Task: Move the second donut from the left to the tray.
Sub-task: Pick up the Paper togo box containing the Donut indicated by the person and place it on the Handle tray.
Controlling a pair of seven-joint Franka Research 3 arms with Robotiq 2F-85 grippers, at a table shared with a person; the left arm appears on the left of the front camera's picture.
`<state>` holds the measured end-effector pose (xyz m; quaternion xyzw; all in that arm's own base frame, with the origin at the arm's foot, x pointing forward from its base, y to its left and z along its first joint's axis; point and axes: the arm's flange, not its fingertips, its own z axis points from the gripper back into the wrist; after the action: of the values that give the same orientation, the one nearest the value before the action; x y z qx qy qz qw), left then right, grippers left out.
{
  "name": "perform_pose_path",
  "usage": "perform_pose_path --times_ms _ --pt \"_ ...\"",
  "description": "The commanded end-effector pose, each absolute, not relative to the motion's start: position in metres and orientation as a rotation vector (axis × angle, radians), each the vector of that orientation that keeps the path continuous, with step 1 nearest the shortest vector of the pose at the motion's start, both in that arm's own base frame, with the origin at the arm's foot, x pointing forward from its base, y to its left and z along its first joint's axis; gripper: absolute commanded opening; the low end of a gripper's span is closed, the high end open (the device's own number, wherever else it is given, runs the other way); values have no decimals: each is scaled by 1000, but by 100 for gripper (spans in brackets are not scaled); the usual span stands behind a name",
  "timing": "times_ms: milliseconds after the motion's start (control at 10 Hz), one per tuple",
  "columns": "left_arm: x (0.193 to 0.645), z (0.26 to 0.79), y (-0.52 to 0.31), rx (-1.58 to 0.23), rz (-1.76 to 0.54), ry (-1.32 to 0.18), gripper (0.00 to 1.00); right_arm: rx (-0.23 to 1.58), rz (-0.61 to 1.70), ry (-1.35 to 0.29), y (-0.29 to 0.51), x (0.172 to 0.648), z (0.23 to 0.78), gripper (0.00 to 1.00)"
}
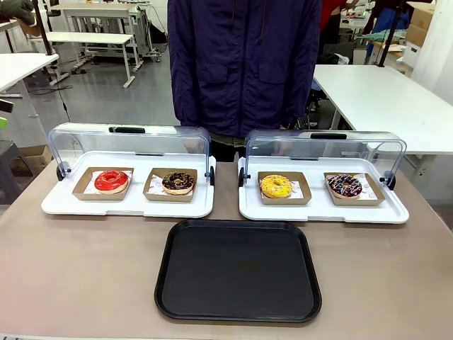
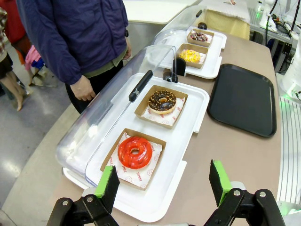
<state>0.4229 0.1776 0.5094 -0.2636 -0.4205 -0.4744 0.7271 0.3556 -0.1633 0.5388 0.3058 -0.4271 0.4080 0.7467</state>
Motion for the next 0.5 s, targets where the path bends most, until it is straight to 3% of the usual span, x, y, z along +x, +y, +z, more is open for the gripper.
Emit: perform_pose_path --times_ms 0,400 --pt "422 511 177 -588 -1056 -931 100 672 906 -965 -162 358 539 100" --pt "422 511 177 -588 -1056 -931 100 672 906 -965 -162 358 539 100"
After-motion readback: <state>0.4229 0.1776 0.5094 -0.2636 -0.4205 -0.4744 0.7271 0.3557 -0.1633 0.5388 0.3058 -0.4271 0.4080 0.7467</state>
